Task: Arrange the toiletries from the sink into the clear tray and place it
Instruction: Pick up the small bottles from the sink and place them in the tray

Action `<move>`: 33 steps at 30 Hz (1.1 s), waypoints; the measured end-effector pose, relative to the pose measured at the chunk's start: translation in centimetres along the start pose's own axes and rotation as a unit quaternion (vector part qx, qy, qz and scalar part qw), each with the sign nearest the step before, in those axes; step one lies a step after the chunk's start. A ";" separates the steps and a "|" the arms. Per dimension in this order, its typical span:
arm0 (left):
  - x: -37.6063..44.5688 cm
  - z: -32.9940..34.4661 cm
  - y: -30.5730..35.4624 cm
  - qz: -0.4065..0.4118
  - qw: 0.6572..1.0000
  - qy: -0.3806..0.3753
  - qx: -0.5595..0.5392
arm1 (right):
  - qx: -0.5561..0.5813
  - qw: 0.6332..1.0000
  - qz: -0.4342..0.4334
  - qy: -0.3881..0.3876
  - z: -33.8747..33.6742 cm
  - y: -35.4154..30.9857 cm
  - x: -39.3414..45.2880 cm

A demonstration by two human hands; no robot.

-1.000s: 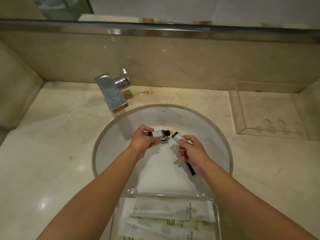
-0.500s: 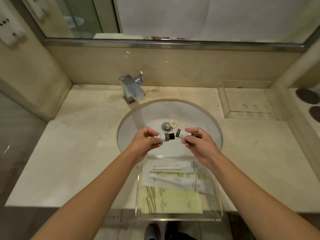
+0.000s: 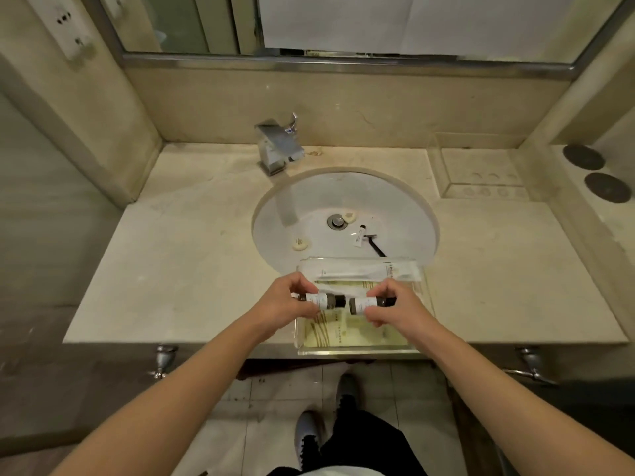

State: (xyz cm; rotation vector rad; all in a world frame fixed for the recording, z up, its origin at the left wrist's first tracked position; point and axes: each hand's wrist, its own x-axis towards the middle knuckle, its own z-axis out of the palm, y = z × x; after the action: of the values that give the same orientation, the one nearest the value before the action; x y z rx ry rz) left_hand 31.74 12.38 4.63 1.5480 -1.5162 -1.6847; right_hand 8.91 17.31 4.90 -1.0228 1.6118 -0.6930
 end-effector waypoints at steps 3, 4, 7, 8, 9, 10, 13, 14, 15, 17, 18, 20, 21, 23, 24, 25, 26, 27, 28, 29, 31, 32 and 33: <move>-0.8 0.6 -1.4 0.018 0.993 0.011 0.112 | -0.073 0.997 -0.001 -0.004 0.1 1.3 -1.0; -1.1 0.8 -1.7 0.034 0.990 0.013 0.139 | -0.098 0.995 -0.003 -0.003 0.2 1.6 -1.2; -1.7 1.5 -2.2 0.082 0.979 0.018 0.188 | -0.148 0.989 -0.019 -0.003 0.5 2.1 -1.6; -1.9 1.7 -2.3 0.092 0.976 0.016 0.196 | -0.159 0.987 -0.025 -0.004 0.6 2.2 -1.7; -2.0 1.9 -2.4 0.098 0.974 0.013 0.203 | -0.168 0.985 -0.029 -0.006 0.8 2.3 -1.7; -2.1 2.1 -2.5 0.103 0.972 0.012 0.212 | -0.175 0.984 -0.034 -0.007 0.9 2.4 -1.8; -2.0 2.0 -2.9 0.113 0.958 0.009 0.263 | -0.197 0.980 -0.043 -0.004 1.3 3.0 -1.7; -2.0 1.8 -3.0 0.118 0.951 0.004 0.285 | -0.204 0.978 -0.043 -0.003 1.4 3.2 -1.6; -2.0 1.8 -3.2 0.125 0.943 -0.002 0.308 | -0.209 0.977 -0.043 -0.003 1.5 3.3 -1.6; -2.0 1.7 -3.6 0.144 0.927 -0.013 0.347 | -0.217 0.975 -0.051 -0.009 1.6 3.5 -1.6; -2.1 1.8 -3.8 0.153 0.919 -0.017 0.363 | -0.224 0.973 -0.058 -0.014 1.6 3.5 -1.5; -2.1 1.9 -3.9 0.169 0.907 -0.020 0.385 | -0.248 0.966 -0.074 -0.023 1.7 3.6 -1.4; -2.1 1.9 -3.9 0.176 0.903 -0.021 0.392 | -0.264 0.961 -0.082 -0.025 1.7 3.7 -1.3; -1.9 1.8 -3.9 0.183 0.897 -0.030 0.401 | -0.285 0.954 -0.087 -0.030 1.6 3.8 -1.2; -1.9 1.7 -3.9 0.184 0.895 -0.037 0.405 | -0.289 0.953 -0.084 -0.035 1.6 3.7 -1.2; -1.8 1.7 -3.8 0.184 0.894 -0.042 0.407 | -0.294 0.951 -0.083 -0.040 1.6 3.7 -1.2; -1.8 1.7 -3.8 0.185 0.893 -0.044 0.409 | -0.302 0.949 -0.083 -0.045 1.6 3.6 -1.1; -1.8 1.6 -3.8 0.186 0.892 -0.044 0.409 | -0.309 0.946 -0.085 -0.048 1.6 3.6 -1.1; -1.7 1.6 -3.9 0.187 0.892 -0.043 0.409 | -0.312 0.945 -0.087 -0.051 1.6 3.5 -1.1; -1.7 1.7 -4.0 0.187 0.892 -0.042 0.409 | -0.314 0.944 -0.088 -0.053 1.7 3.5 -1.1; -1.6 1.8 -4.1 0.184 0.893 -0.044 0.408 | -0.318 0.943 -0.091 -0.048 1.8 3.5 -1.1; -1.6 1.8 -4.1 0.183 0.894 -0.044 0.407 | -0.322 0.941 -0.093 -0.045 1.8 3.5 -1.1; -1.5 1.8 -4.2 0.183 0.895 -0.044 0.404 | -0.328 0.939 -0.095 -0.042 1.8 3.5 -1.1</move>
State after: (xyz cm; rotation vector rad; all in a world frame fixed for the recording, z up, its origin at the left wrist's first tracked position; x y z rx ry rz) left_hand 32.13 15.84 1.30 1.3761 -2.5692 -0.9439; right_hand 9.77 20.01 1.94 -1.6808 1.7184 -0.2147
